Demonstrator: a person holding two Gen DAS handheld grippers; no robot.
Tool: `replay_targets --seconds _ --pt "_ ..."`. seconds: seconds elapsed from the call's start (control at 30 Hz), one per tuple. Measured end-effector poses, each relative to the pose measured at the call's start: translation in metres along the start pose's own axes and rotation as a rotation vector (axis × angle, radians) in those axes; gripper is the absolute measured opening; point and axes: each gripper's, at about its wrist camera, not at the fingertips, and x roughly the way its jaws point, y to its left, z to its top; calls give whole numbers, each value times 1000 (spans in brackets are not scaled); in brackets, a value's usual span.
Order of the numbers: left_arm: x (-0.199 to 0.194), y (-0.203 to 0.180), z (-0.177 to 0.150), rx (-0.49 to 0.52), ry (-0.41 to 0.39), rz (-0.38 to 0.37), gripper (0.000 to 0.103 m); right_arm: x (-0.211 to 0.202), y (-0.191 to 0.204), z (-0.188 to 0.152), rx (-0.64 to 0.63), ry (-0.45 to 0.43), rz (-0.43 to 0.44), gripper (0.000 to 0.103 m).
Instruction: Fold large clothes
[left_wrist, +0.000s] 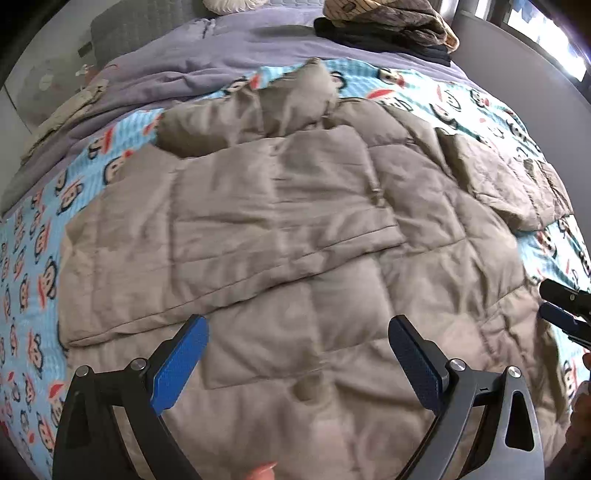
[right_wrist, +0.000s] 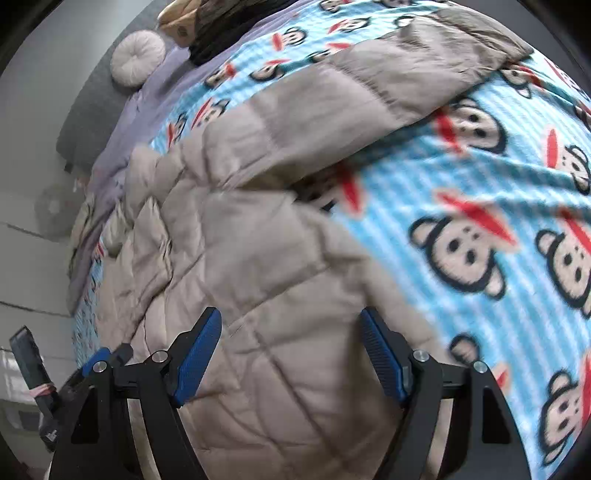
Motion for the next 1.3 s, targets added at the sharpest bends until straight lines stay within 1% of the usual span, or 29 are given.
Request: replay_targets --seconds 0.1,0.17,0.2,0.4,0.47,0.5,0.57,0.7,0.83,0.9,1.0,1.1,1.2,1.23,1.27,1.3 --pt "4 -16 6 0 14 5 98 -7 -19 17 36 -11 22 82" --pt "5 -27 10 11 10 25 98 -12 -34 31 58 -30 17 98" --pt "6 -31 12 12 10 24 98 -15 -41 36 68 -37 24 103" --pt "14 -46 23 -19 37 27 98 -26 -86 74 172 -62 56 103" --pt "18 -52 25 -15 57 8 98 -29 -106 90 229 -74 76 103" --pt "18 -53 25 -16 60 13 98 -30 -115 96 256 -79 88 103" --pt "18 -58 27 -18 58 25 98 -32 -136 110 325 -101 129 103" --pt "17 -68 33 -36 48 24 98 -32 -179 140 475 -154 224 103" --pt "20 -76 36 -44 47 31 98 -18 -213 162 632 -191 356 103" --pt "20 -79 37 -48 49 35 98 -11 -225 169 681 -201 411 103" --pt "21 -80 39 -55 53 38 98 -1 -236 183 721 -229 483 103" --pt "20 -77 41 -64 47 60 98 7 -238 200 739 -243 515 103" --pt "20 -73 43 -79 50 85 98 9 -235 209 722 -242 546 103" --pt "20 -71 43 -84 51 93 98 10 -231 212 714 -235 553 101" --pt "20 -69 44 -90 50 99 98 11 -228 214 709 -227 554 93" --pt "19 -67 44 -96 49 101 98 11 -225 215 704 -216 554 82"
